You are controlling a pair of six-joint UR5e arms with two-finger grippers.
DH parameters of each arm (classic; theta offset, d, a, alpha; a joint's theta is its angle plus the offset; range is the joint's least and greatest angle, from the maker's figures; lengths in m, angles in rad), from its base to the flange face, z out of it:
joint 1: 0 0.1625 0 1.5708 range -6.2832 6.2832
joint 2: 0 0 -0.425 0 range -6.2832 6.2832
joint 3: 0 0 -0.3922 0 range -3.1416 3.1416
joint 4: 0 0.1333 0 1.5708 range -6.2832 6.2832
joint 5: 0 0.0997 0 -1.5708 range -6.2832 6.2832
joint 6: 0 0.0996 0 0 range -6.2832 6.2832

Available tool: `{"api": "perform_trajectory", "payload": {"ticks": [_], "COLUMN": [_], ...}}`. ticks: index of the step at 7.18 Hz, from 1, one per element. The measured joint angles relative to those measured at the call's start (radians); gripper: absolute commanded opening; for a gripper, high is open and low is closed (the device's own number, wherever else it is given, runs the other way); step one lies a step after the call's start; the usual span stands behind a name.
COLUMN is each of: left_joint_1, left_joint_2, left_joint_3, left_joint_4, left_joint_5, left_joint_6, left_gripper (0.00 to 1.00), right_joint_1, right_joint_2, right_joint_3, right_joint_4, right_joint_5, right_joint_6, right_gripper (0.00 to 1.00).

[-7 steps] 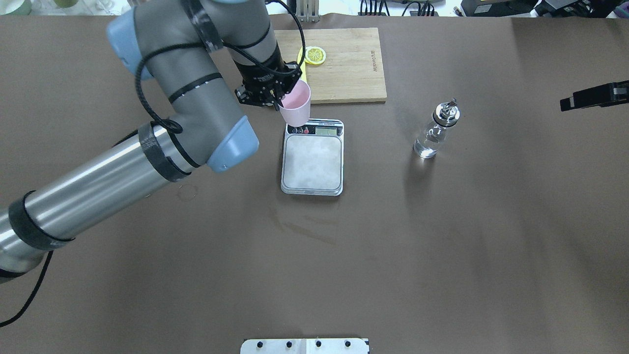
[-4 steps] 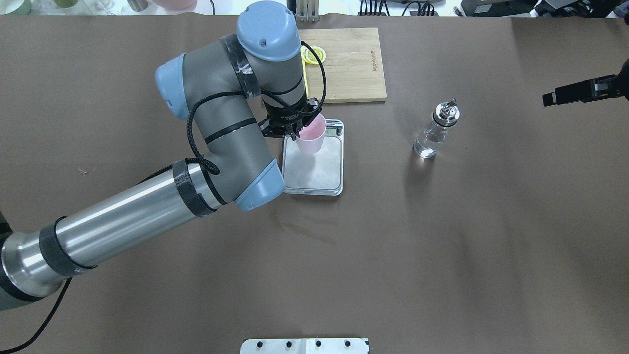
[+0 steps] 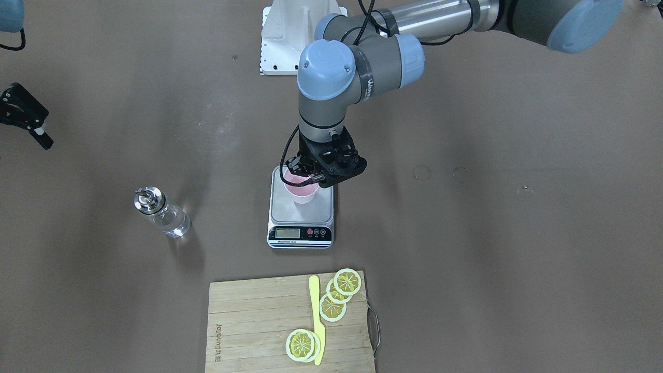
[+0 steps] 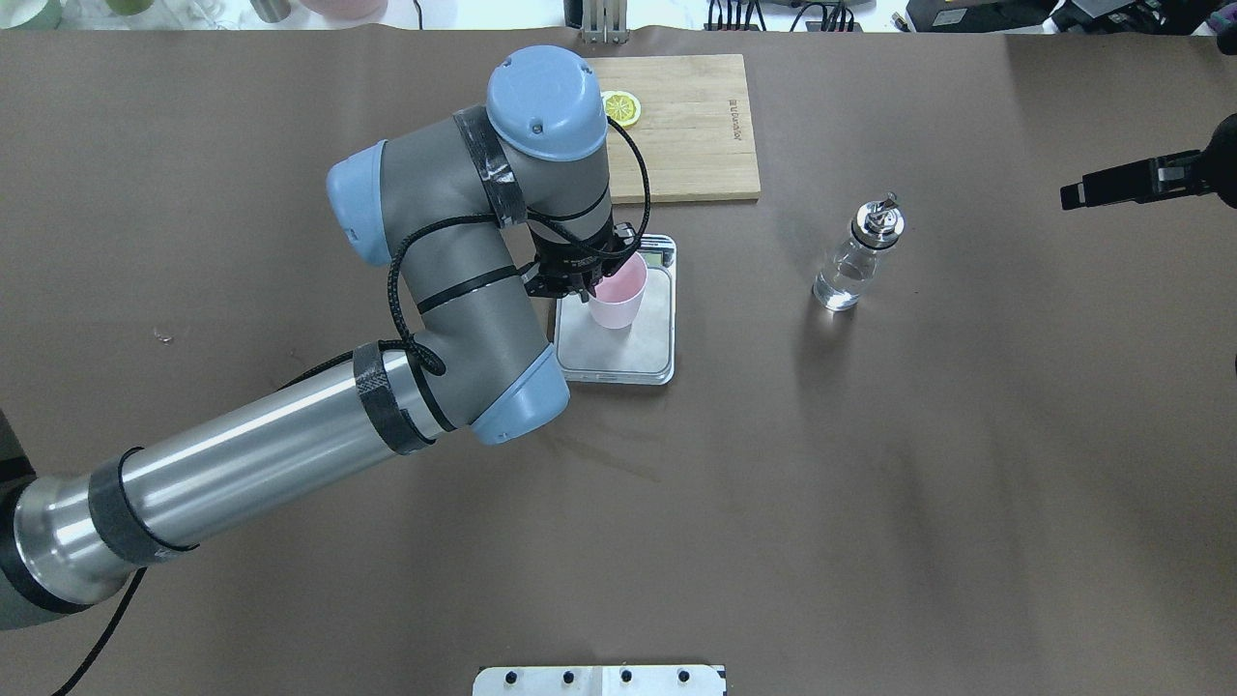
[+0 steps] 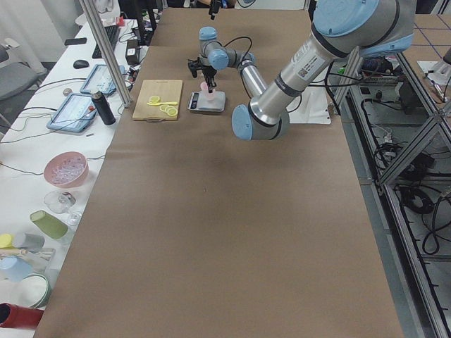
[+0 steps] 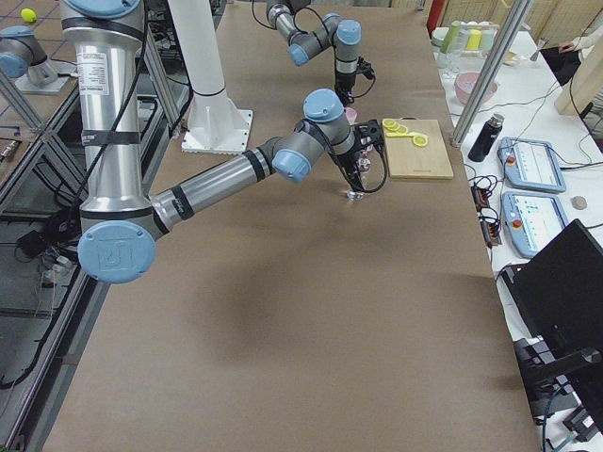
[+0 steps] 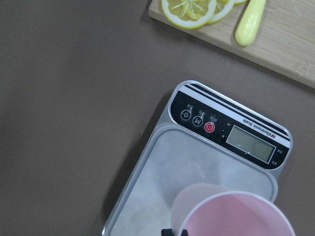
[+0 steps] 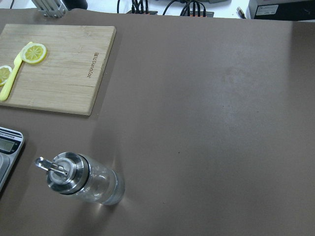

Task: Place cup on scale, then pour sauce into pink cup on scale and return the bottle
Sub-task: 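Carry the pink cup with the left gripper and set it on the scale, then open the left gripper and withdraw it while the right gripper reaches for the sauce bottle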

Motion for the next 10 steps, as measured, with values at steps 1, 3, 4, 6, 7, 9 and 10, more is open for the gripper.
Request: {"api": "perform_trajectory", "payload": {"ticks": [1, 3, 4, 6, 7, 9, 10], "left_joint_1": [0.004, 0.014, 0.012, -0.04, -0.084, -0.182, -0.218], "left_joint_2": [0.004, 0.012, 0.014, 0.024, 0.05, 0.13, 0.158], "left_joint_3": [0.003, 0.006, -0.002, -0.067, -0.122, -0.239, -0.262], "left_joint_4": [-0.006, -0.025, -0.027, 0.002, 0.043, 0.135, 0.156], "left_joint_5": [0.005, 0.02, 0.021, -0.018, -0.057, -0.101, -0.121], "left_joint_6": [-0.001, 0.0, 0.003, 0.027, 0.069, 0.202, 0.248], "left_gripper": [0.04, 0.98, 0.98, 0.98, 0.98, 0.98, 0.98], "right_joint_1": [-0.002, -0.011, -0.018, -0.054, -0.104, -0.276, -0.352], "right_joint_2": [0.0, -0.001, -0.001, 0.001, 0.003, -0.001, -0.007], "right_joint_3": [0.001, 0.003, 0.008, 0.03, 0.057, 0.106, 0.112], "right_joint_4": [0.001, 0.001, 0.001, 0.001, 0.007, 0.06, 0.096], "right_joint_5": [-0.001, -0.008, -0.018, -0.069, -0.135, -0.339, -0.425], "right_joint_6": [0.0, 0.001, 0.001, 0.005, 0.027, 0.119, 0.135], "right_gripper": [0.99, 0.99, 0.99, 0.98, 0.98, 0.94, 0.95]}}
